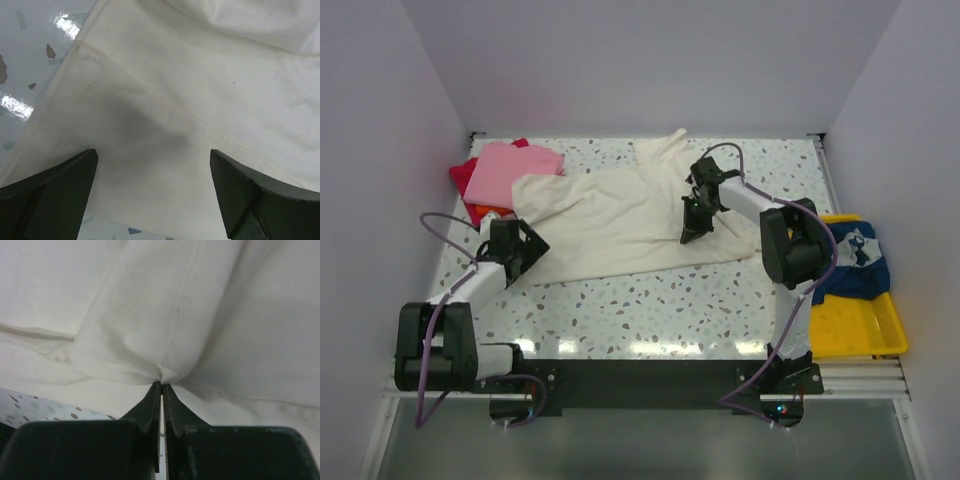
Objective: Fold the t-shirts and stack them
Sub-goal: Fold the tshirt
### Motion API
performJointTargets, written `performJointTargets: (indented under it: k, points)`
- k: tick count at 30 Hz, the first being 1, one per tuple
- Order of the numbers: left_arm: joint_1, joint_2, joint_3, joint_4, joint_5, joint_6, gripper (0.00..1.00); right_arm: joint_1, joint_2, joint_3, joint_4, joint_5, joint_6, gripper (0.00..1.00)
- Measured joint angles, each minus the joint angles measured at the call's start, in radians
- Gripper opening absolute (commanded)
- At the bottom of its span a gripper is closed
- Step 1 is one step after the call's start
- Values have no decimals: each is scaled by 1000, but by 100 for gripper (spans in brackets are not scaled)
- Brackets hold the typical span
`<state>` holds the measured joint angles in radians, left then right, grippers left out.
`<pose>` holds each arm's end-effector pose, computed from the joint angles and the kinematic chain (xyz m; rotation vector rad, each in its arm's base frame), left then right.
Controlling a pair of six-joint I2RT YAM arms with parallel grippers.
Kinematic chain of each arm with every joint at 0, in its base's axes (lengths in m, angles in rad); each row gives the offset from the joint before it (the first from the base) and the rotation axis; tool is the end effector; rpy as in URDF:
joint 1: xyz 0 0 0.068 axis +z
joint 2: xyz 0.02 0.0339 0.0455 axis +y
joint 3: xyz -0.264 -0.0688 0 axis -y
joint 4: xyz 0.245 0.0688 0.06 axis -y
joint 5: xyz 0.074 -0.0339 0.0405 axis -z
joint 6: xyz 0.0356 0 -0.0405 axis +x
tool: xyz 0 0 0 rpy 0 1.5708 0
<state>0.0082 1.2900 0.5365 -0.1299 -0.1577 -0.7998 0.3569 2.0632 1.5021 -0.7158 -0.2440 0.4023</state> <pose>0.2358 0.0075 0.1589 -1.0246 2.2207 -0.1591 0.3864 0.1533 0.1627 0.0133 2.9193 0.4925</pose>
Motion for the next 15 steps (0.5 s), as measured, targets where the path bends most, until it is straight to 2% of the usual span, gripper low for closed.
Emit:
performJointTargets:
  k: [6,15]
  points:
    - [0,-14,-12,4,0,0,100,17,0,73,-30,0,0,0]
    - [0,-36,-31,10,0,0,100,62,86,306,-62,-1,-3,0]
